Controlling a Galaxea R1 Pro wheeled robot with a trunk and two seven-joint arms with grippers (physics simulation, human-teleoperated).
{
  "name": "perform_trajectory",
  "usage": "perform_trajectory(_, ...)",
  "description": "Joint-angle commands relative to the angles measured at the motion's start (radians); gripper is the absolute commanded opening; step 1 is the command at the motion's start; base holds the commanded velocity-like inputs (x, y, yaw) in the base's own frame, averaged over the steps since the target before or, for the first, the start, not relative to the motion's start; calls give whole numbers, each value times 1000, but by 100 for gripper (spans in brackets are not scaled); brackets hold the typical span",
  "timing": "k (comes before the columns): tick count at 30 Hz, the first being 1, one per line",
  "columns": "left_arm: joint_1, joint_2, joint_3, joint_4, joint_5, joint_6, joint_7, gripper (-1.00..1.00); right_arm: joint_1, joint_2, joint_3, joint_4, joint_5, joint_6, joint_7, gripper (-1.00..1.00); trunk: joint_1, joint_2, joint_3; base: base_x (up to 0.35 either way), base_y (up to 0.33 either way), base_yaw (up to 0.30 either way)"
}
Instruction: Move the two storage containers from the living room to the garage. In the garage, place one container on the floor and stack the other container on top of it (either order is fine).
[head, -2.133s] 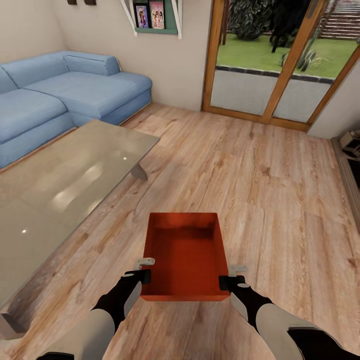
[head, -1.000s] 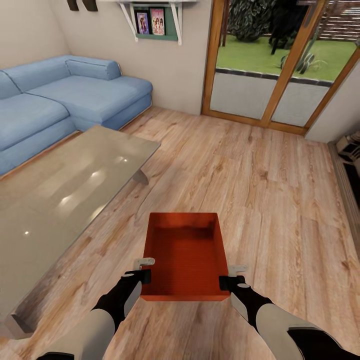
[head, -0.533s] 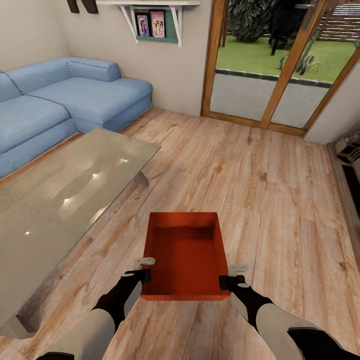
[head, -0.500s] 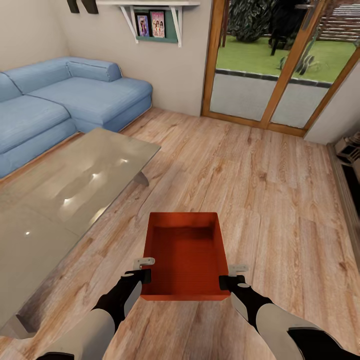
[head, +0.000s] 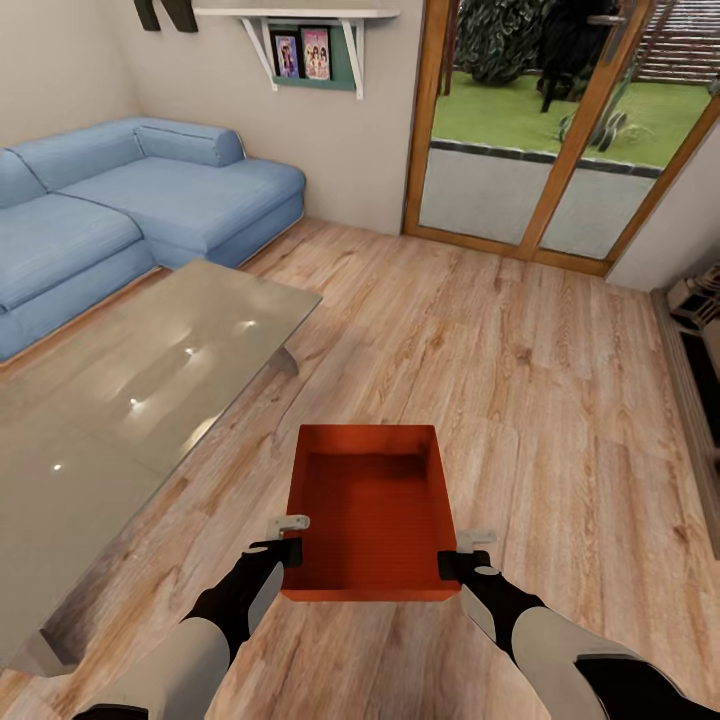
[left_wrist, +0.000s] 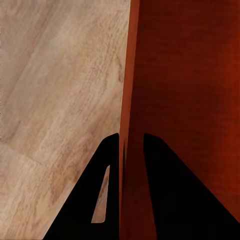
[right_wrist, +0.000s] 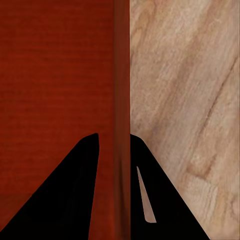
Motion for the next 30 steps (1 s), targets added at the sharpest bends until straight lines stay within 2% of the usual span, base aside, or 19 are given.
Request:
perform_trajectory(1,0,0,0,0,-9,9,13,-100,-1,0,-18,-2,12,-3,-4,-100,-4,7,3,0,0,0)
perform_trajectory(30,0,0,0,1,-10,9,13,-100,-1,0,-19,-2,12,-3,-4,-100,-115,210,94,0,0,0)
